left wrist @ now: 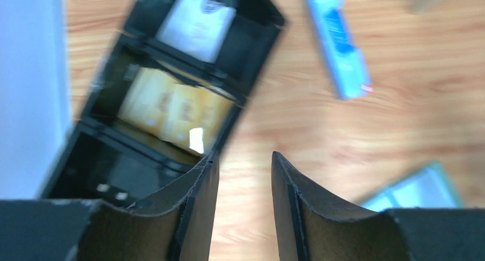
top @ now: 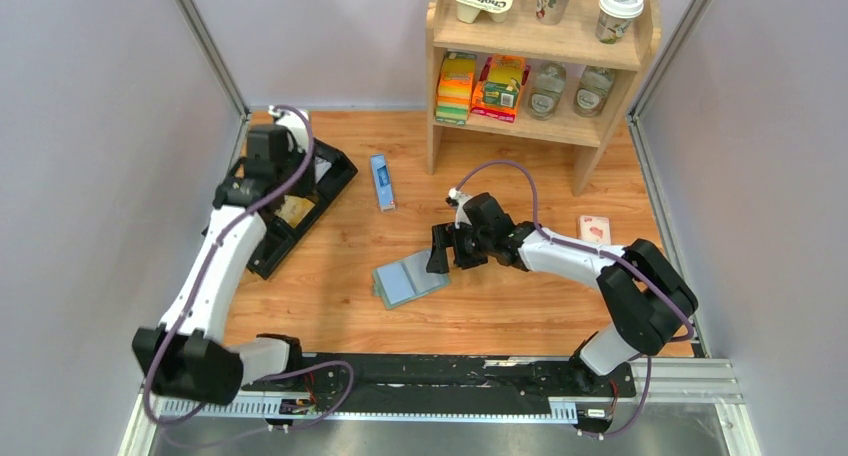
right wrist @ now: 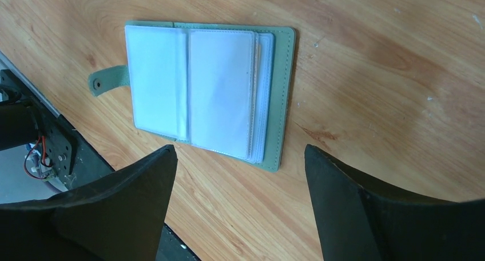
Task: Take the credit cards out of the card holder
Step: Place the credit card in the storage box, then remove the credit card from the card holder.
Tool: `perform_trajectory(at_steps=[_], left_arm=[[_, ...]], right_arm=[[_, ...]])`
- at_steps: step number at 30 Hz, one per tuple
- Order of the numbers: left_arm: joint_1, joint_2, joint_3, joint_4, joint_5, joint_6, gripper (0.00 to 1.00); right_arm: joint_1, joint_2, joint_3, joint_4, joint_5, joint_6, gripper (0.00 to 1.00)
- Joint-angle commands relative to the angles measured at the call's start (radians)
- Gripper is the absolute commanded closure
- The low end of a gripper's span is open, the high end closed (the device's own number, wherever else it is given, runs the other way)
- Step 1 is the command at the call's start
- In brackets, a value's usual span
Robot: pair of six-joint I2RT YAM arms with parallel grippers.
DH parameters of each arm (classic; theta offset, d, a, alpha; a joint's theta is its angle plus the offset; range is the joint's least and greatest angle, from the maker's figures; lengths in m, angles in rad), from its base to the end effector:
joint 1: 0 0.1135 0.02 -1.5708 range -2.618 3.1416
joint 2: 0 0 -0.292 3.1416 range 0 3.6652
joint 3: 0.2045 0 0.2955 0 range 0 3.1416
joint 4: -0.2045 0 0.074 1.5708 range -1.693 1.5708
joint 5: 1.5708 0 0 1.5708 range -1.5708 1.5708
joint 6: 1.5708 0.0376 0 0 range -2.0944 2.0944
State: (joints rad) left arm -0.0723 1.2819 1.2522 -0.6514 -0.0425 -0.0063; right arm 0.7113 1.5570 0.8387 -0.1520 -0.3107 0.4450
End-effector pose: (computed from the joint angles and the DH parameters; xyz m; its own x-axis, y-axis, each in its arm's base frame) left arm 0.3138 -0.0211 0.3745 -0.6282 0.0392 -0.7770 0.0353 0.9991 0.0219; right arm 0.2532 0.2333 0.1763 -0.8546 -0.1954 -0.4812 -0.4465 0.7497 0.4884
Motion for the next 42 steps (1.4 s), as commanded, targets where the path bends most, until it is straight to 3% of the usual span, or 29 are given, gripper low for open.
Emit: perform_trajectory(at_steps=[1, 7, 14, 21, 29, 37, 42], left_arm=[[-0.231, -0.168, -0.187, -0.010, -0.100, -0.330, 0.52], [-0.562, -0.271, -0.356, 0.024, -0.240, -0.579, 0.52], [-0.742, -0.244, -0.483, 0.150, -0.221, -0.747, 0.52], [-0.781, -0.119, -0.576, 0.327, -0.209, -0.788, 0.54], [-0.782, -0.059, -0.681, 0.355, -0.211, -0.822, 0.64], [-0.784, -0.039, -0.749, 0.384, -0.192, -0.857, 0.68], [-0.800, -0.023, -0.763, 0.409, -0.177, -0.873, 0.69]], right_arm=[[0.014, -0.026, 0.046, -0.037, 0.044, -0.009, 0.16], [0.031, -0.032, 0.065, -0.103, 0.087, -0.026, 0.22], [0.065, -0.015, 0.109, -0.172, 0.130, -0.026, 0.31], [0.109, 0.037, 0.177, -0.222, 0.191, -0.009, 0.39], [0.151, 0.136, 0.241, -0.241, 0.220, 0.004, 0.47], [0.183, 0.215, 0.286, -0.259, 0.239, 0.006, 0.48], [0.198, 0.229, 0.292, -0.262, 0.226, 0.008, 0.55]])
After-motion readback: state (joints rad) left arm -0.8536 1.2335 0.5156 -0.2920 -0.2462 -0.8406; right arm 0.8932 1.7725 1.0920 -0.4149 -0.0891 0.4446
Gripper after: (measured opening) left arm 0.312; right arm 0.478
